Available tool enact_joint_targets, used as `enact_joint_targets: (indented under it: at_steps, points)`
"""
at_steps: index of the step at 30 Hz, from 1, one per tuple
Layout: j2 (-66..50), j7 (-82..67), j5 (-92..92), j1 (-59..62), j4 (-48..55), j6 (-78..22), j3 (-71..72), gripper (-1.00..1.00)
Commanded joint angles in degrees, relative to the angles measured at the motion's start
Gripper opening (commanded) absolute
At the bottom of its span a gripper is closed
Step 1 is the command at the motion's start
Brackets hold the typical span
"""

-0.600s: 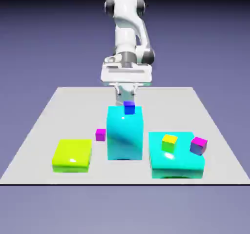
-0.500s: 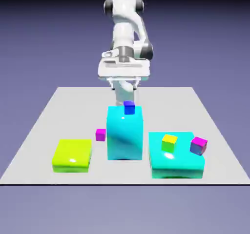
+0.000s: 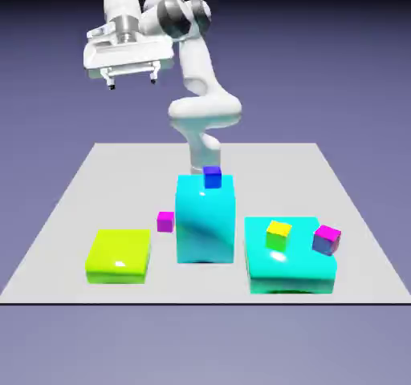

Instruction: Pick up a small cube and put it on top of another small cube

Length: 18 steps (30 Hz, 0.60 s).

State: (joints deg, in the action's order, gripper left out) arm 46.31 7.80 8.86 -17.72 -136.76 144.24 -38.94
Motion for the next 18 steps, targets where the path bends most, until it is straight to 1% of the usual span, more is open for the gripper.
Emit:
enact_joint_targets:
  at_steps: [1,10,18]
  points:
    - [0.7,-1.9,0.2,-0.9,1.0,-1.5,-2.1,0.00]
    - [6.8,-19.3,2.4,-8.6,10.1,-14.8,-20.8,0.00]
    - [11.2,-36.6,-0.7,-14.5,12.1,-24.2,-37.4,0.00]
